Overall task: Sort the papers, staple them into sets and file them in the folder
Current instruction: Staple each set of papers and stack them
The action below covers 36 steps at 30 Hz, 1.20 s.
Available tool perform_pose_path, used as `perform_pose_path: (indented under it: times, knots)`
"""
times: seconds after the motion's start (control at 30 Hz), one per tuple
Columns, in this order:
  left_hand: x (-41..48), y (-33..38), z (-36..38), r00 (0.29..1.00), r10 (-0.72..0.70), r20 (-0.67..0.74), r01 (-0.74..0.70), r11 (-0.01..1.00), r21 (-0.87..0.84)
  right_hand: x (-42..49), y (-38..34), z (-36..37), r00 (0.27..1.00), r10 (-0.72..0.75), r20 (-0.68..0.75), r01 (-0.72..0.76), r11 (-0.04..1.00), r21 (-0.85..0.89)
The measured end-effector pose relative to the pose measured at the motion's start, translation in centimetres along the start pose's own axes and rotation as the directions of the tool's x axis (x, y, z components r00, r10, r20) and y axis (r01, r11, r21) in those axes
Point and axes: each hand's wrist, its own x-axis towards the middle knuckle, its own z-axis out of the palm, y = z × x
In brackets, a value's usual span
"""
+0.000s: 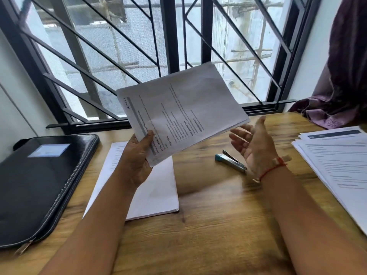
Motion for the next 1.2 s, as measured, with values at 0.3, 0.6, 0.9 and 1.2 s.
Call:
perform_pose_path:
  times: [0.3, 0.6, 0.9, 1.2]
  knots:
    - [-0.2, 2.3, -3.3, 0.992, -0.091, 0.082, 0.07, 0.97, 0.233, -0.7, -0.6, -1.3, 0.886, 0.148, 0.439, -0.185, 0.982, 0.042]
    - [0.1, 3.6, -6.0, 0.995, -0.104, 0.002, 0.103, 0.985, -0.135, -2.6, 1.3, 1.7, 0.914, 0.14, 0.38, -0.137, 0.99, -0.035]
    - [-0.3, 3.1, -3.2, 0.998, -0.039, -0.044, 0.036, 0.998, -0.056, -5.6, 5.3, 4.3, 0.767, 0.187, 0.614, -0.242, 0.97, 0.007]
    - [-1.0, 3.6, -3.7, 0.936, 0.078, -0.342, -0.046, 0.994, 0.101, -6.5, 4.4, 4.2, 0.67, 0.197, 0.715, -0.261, 0.965, -0.021]
